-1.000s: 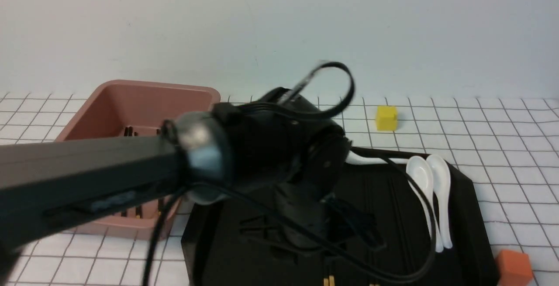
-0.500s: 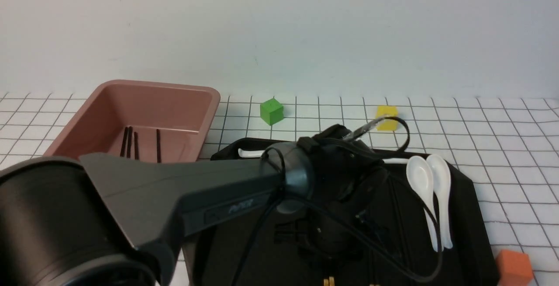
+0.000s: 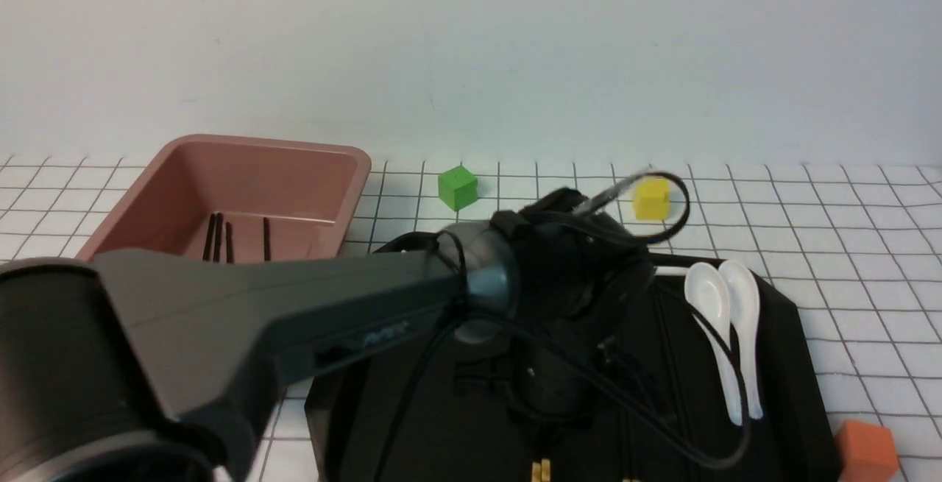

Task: On white black tablecloth take chopsticks from black tray and put them in box.
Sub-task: 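Reach over to the black tray and grasp a pair of chopsticks with the left gripper, then place the chopsticks into the pink bin with the left gripper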

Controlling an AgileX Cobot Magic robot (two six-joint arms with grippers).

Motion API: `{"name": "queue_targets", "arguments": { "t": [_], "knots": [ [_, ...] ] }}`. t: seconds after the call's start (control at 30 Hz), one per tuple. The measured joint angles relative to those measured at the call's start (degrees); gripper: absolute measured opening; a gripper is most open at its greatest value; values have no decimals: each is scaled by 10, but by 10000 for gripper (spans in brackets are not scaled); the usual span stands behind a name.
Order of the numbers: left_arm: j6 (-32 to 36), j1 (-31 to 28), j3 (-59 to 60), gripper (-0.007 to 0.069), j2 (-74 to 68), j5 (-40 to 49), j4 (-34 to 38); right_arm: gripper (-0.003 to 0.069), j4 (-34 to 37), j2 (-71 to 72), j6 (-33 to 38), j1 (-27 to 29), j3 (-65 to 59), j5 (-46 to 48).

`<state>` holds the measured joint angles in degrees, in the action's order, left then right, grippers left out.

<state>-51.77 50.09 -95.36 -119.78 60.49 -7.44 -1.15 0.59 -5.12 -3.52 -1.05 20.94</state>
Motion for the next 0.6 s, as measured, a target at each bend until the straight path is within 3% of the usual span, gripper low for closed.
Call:
{"name": "queue_targets", "arguments": {
  "t": [0.27,0.4,0.6],
  "knots": [
    [45,-29,1,115,200,91,-119,240,0,0,0,0,0,0],
    [100,-113,8,115,270,99,-91,240,0,0,0,0,0,0],
    [164,-284,54,115,276,98,-32,240,-1,0,0,0,0,0]
  ]
}}
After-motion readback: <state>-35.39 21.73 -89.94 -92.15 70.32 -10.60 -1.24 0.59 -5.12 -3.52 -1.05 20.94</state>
